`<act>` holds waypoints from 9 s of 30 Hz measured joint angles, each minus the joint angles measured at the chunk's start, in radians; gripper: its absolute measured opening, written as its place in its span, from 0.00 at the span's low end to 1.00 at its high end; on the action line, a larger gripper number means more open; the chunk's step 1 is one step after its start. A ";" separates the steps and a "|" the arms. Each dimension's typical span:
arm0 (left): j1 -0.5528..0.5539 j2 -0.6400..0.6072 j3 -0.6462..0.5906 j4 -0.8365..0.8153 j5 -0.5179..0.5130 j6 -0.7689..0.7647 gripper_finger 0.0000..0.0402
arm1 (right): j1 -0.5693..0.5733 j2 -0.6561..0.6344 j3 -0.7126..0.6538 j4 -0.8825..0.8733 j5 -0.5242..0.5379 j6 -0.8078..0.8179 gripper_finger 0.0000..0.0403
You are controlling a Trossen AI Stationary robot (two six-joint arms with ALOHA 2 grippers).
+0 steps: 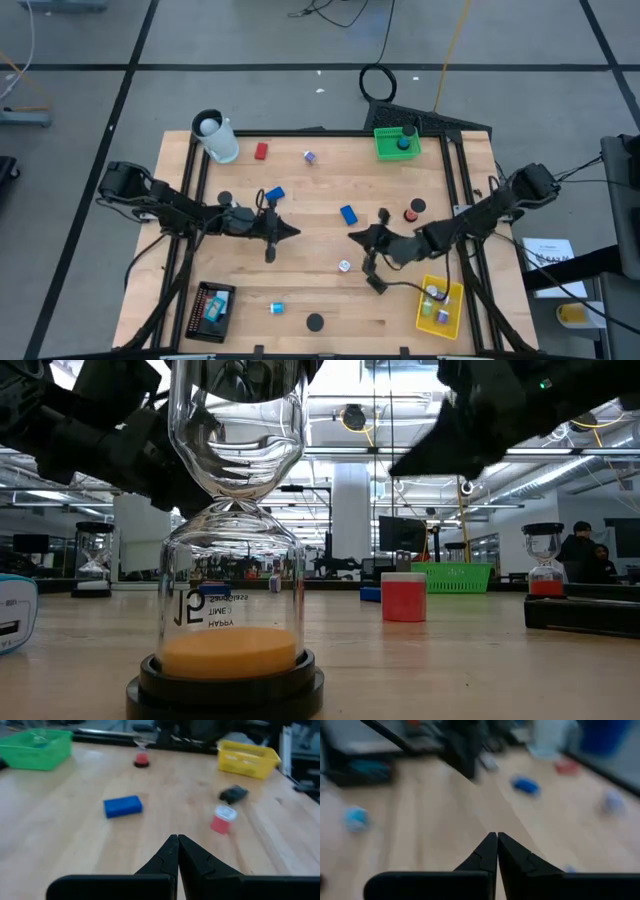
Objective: Pick & Place Office items
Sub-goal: Put the red hourglass into the green bin
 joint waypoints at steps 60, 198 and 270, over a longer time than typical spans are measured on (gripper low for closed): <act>0.027 0.002 0.022 0.005 -0.072 0.109 0.06 | -0.300 -0.498 0.347 -1.698 -0.189 0.487 0.17; 0.022 0.002 0.022 -0.063 -0.071 0.095 0.06 | -0.468 -0.145 -0.086 -0.222 -0.248 -0.167 0.40; 0.006 0.002 0.022 -0.060 -0.072 0.110 0.06 | -0.567 0.398 -0.373 0.954 -0.212 -0.193 0.51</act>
